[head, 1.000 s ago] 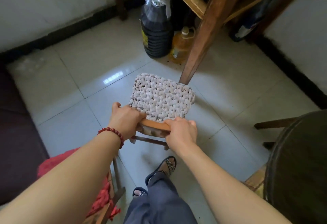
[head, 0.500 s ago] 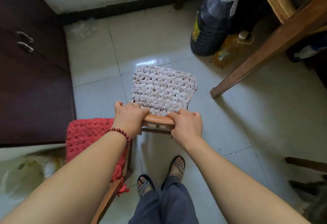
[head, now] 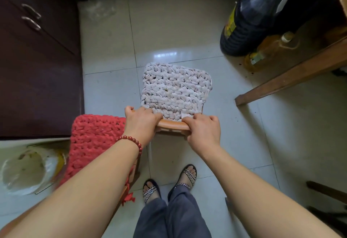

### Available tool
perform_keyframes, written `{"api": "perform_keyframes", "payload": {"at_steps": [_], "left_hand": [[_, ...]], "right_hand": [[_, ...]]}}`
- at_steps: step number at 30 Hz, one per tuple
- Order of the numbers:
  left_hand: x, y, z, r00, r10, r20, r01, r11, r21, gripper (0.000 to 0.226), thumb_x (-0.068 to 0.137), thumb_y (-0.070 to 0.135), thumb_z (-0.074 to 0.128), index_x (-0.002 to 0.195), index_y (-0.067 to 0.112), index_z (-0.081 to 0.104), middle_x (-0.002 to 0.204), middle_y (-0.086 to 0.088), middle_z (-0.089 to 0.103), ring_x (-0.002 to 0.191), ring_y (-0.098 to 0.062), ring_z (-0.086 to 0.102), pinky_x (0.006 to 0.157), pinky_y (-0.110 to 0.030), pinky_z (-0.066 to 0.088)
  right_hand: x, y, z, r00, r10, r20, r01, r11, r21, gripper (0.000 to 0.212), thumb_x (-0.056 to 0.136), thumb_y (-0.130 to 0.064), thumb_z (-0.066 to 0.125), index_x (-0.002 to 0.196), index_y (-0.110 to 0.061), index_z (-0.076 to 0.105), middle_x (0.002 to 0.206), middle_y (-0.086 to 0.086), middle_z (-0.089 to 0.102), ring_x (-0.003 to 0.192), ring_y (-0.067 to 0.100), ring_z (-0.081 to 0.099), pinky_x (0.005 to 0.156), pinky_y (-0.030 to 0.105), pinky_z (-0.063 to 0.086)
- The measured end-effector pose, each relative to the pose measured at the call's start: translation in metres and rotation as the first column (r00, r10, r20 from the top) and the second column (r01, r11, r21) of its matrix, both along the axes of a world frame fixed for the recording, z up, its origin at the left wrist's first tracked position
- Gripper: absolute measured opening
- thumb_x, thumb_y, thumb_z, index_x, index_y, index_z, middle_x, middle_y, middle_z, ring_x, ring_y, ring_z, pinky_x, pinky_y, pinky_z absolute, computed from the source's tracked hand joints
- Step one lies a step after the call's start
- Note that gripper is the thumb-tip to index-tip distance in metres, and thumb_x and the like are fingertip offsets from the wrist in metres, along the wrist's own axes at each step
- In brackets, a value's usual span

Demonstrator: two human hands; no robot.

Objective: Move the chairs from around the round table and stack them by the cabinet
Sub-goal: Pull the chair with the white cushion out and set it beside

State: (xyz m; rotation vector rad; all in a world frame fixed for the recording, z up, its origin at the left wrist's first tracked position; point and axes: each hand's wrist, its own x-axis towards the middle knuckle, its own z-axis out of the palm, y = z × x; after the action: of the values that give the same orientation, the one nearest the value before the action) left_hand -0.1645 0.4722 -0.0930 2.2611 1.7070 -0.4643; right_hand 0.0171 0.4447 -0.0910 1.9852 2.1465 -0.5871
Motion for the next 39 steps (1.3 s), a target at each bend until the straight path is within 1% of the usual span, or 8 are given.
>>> {"api": "perform_keyframes", "payload": {"at_steps": [3, 6, 12, 18, 26, 30, 35, 39], "left_hand": [[0.003, 0.007, 0.001, 1.0, 0.02, -0.017, -0.02, 1.0, 0.005, 0.018, 0.083, 0.027, 0.061, 0.1, 0.032, 0.058, 0.095, 0.006, 0.06, 0.099, -0.019, 0.053, 0.092, -0.045, 0.026], [0.003, 0.013, -0.001, 0.999, 0.033, -0.019, -0.034, 0.999, -0.008, 0.02, 0.083, 0.027, 0.062, 0.101, 0.034, 0.057, 0.095, 0.007, 0.06, 0.1, -0.018, 0.052, 0.093, -0.046, 0.025], [0.005, 0.019, -0.006, 0.999, 0.03, 0.014, -0.03, 0.999, -0.026, 0.022, 0.085, 0.041, 0.059, 0.106, 0.034, 0.058, 0.099, 0.006, 0.059, 0.103, -0.019, 0.05, 0.096, -0.048, 0.023], [-0.002, 0.022, -0.014, 0.999, 0.039, 0.019, -0.038, 0.999, -0.028, 0.023, 0.084, 0.043, 0.059, 0.106, 0.035, 0.057, 0.096, 0.007, 0.058, 0.102, -0.018, 0.051, 0.096, -0.048, 0.023], [-0.008, 0.016, -0.019, 0.999, 0.042, 0.008, -0.041, 0.999, -0.021, 0.023, 0.087, 0.029, 0.059, 0.108, 0.037, 0.055, 0.098, 0.007, 0.058, 0.103, -0.018, 0.051, 0.098, -0.049, 0.023], [-0.009, 0.009, -0.023, 0.999, 0.046, 0.017, -0.046, 0.999, -0.016, 0.021, 0.088, 0.027, 0.058, 0.107, 0.036, 0.056, 0.098, 0.007, 0.056, 0.103, -0.018, 0.051, 0.1, -0.05, 0.023], [-0.009, 0.0, -0.028, 0.999, 0.046, 0.023, -0.046, 0.999, -0.006, 0.027, 0.087, 0.022, 0.059, 0.109, 0.037, 0.056, 0.101, 0.007, 0.055, 0.105, -0.018, 0.051, 0.098, -0.05, 0.023], [-0.012, -0.008, -0.032, 0.998, 0.05, 0.03, -0.049, 0.999, -0.017, 0.029, 0.087, 0.021, 0.059, 0.112, 0.037, 0.055, 0.103, 0.007, 0.054, 0.108, -0.018, 0.05, 0.102, -0.052, 0.022]], "right_hand": [[0.003, 0.011, 0.002, 1.0, 0.025, 0.008, -0.025, 1.0, -0.01, 0.039, 0.077, -0.018, 0.057, 0.112, -0.035, 0.059, 0.101, -0.002, 0.06, 0.101, 0.021, 0.054, 0.08, 0.033, 0.02], [0.003, 0.02, 0.001, 0.999, 0.041, 0.007, -0.04, 0.999, -0.022, 0.038, 0.077, -0.019, 0.059, 0.111, -0.035, 0.059, 0.101, -0.003, 0.06, 0.102, 0.02, 0.053, 0.082, 0.033, 0.021], [0.005, 0.023, -0.009, 1.0, 0.031, -0.001, -0.031, 0.999, -0.016, 0.026, 0.084, -0.031, 0.057, 0.11, -0.033, 0.06, 0.101, -0.002, 0.059, 0.101, 0.021, 0.053, 0.082, 0.034, 0.021], [-0.003, 0.024, -0.016, 1.0, 0.024, 0.013, -0.024, 1.0, 0.018, 0.027, 0.083, -0.021, 0.054, 0.107, -0.032, 0.061, 0.097, -0.002, 0.06, 0.097, 0.022, 0.054, 0.076, 0.033, 0.019], [-0.009, 0.02, -0.022, 1.0, 0.015, 0.007, -0.015, 1.0, 0.016, 0.028, 0.084, -0.019, 0.054, 0.107, -0.033, 0.062, 0.098, -0.002, 0.06, 0.098, 0.021, 0.053, 0.079, 0.033, 0.019], [-0.011, 0.014, -0.026, 1.0, -0.004, -0.021, 0.004, 1.0, 0.015, 0.027, 0.087, -0.023, 0.054, 0.109, -0.035, 0.062, 0.1, -0.001, 0.06, 0.1, 0.022, 0.053, 0.08, 0.032, 0.019], [-0.013, 0.005, -0.028, 0.999, -0.029, -0.024, 0.029, 1.0, 0.001, 0.032, 0.087, -0.021, 0.054, 0.113, -0.039, 0.06, 0.102, -0.002, 0.059, 0.102, 0.021, 0.052, 0.082, 0.033, 0.02], [-0.016, -0.002, -0.03, 0.998, -0.053, -0.032, 0.052, 0.999, -0.005, 0.031, 0.086, -0.022, 0.055, 0.111, -0.038, 0.061, 0.102, -0.002, 0.06, 0.101, 0.021, 0.052, 0.082, 0.032, 0.022]]}}
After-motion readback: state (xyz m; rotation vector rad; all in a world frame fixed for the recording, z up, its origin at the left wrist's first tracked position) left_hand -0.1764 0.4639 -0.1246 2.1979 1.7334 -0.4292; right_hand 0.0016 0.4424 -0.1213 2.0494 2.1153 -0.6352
